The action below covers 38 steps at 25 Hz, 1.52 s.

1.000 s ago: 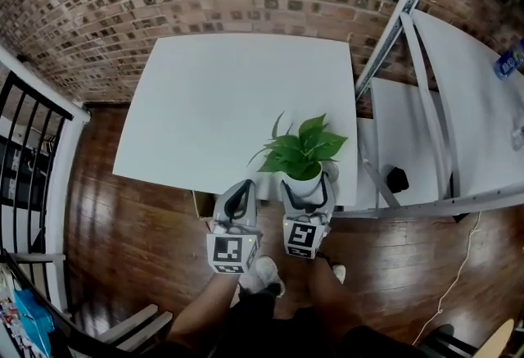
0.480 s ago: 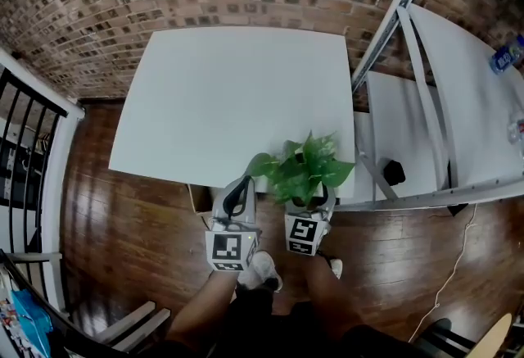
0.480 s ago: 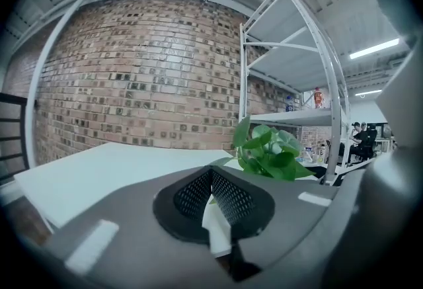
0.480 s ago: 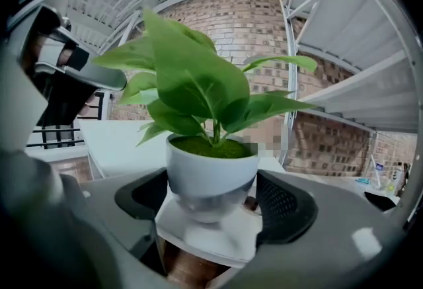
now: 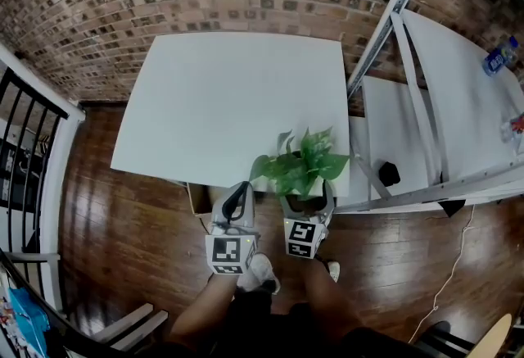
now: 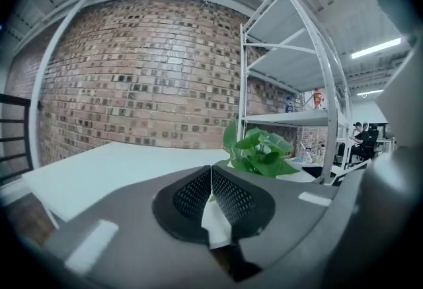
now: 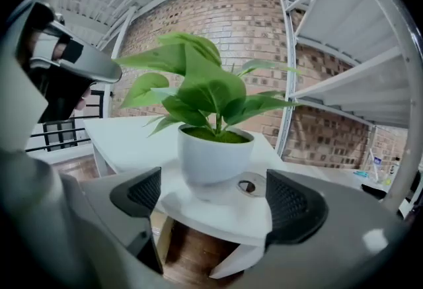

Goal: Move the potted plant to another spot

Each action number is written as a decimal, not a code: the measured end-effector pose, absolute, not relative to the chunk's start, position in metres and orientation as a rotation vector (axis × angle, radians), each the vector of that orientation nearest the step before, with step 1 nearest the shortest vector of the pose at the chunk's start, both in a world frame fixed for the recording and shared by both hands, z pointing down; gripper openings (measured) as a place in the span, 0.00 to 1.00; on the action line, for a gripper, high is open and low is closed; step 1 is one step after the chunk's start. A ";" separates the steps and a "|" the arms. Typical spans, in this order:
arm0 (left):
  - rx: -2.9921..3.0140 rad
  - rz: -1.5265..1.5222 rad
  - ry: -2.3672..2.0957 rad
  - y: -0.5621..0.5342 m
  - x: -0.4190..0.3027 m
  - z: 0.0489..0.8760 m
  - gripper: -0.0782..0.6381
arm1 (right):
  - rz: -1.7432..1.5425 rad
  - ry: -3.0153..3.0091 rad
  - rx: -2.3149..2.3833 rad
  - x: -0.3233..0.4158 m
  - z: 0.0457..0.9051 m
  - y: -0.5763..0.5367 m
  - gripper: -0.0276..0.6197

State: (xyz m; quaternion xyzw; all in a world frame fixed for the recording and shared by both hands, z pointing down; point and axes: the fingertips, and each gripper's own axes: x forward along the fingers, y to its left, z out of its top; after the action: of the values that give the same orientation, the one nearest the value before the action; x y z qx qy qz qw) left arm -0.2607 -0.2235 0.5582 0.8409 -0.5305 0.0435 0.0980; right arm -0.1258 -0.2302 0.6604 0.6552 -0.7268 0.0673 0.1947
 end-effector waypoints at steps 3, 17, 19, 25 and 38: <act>2.500 0.140 -1.570 -0.216 -0.259 0.549 0.14 | 0.213 -2.036 1.836 -0.121 0.646 -0.205 0.79; 2.577 0.119 -1.557 -0.171 -0.239 0.495 0.14 | 0.003 -2.149 1.955 -0.120 0.516 -0.162 0.05; 2.592 0.113 -1.558 -0.170 -0.237 0.487 0.13 | 0.007 -2.173 1.972 -0.121 0.502 -0.164 0.05; 2.618 0.083 -1.585 -0.169 -0.230 0.459 0.13 | -0.010 -2.272 1.940 -0.138 0.468 -0.157 0.05; 2.636 0.057 -1.575 -0.160 -0.226 0.446 0.13 | -0.018 -2.307 1.955 -0.137 0.448 -0.152 0.05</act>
State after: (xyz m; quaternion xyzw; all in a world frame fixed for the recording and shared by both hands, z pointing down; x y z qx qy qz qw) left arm -0.2256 -0.1596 0.4463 0.8577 -0.5126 0.0187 0.0353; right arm -0.1375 -0.1521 0.4478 0.6452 -0.7617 -0.0060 0.0587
